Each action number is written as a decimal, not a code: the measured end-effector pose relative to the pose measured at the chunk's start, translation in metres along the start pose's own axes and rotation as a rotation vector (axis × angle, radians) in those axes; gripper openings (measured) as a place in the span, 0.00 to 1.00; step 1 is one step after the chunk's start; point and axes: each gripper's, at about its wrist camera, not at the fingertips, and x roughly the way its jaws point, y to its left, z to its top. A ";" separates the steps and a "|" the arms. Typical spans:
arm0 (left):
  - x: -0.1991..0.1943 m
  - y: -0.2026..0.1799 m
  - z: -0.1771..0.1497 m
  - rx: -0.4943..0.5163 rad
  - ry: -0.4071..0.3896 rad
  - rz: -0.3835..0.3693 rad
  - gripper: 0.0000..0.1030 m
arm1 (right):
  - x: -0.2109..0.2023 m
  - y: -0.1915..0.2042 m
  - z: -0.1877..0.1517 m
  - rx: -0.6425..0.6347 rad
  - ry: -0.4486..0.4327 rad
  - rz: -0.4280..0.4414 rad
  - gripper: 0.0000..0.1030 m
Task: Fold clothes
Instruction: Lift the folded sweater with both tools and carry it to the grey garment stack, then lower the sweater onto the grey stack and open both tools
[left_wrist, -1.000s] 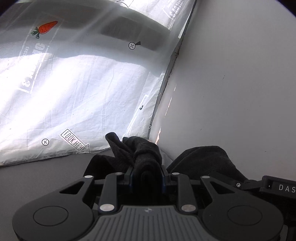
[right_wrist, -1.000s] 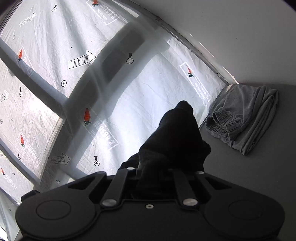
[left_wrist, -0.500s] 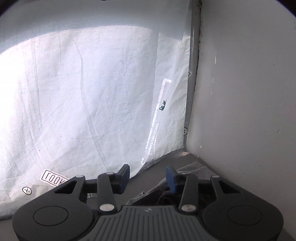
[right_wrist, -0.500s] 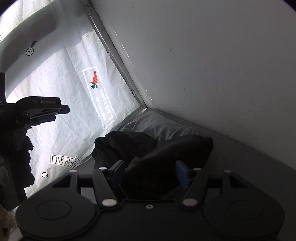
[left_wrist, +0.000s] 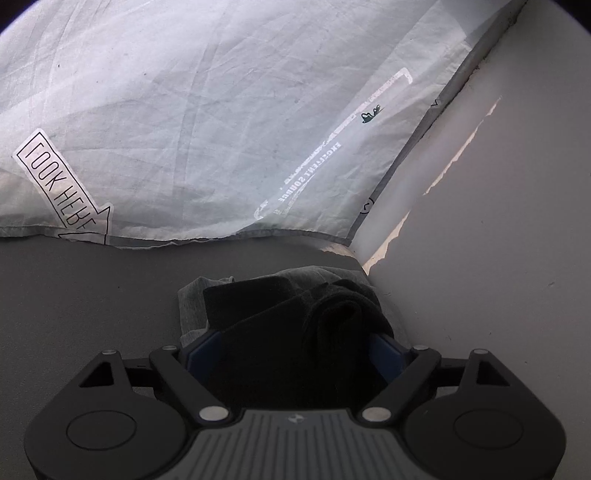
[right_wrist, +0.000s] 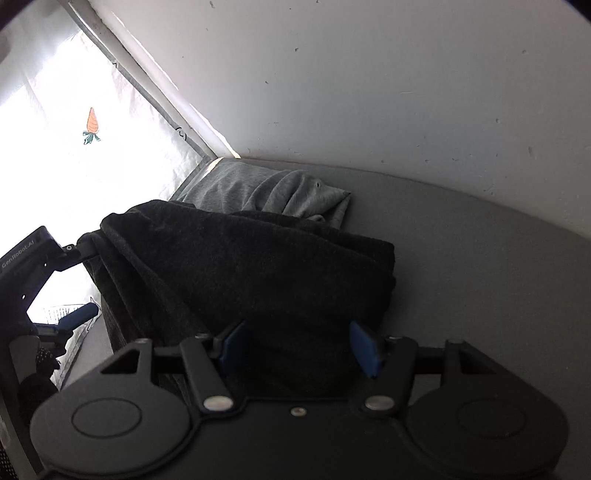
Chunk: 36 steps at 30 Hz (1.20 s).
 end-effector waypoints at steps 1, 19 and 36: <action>-0.005 -0.002 -0.002 -0.009 -0.017 -0.011 0.85 | -0.004 -0.004 0.000 0.046 -0.016 0.002 0.62; 0.012 0.004 -0.020 -0.115 -0.050 -0.004 1.00 | 0.022 -0.005 0.006 0.037 -0.036 -0.023 0.66; -0.019 -0.003 0.001 -0.166 -0.113 -0.054 0.25 | -0.052 0.035 0.028 -0.065 -0.257 0.302 0.15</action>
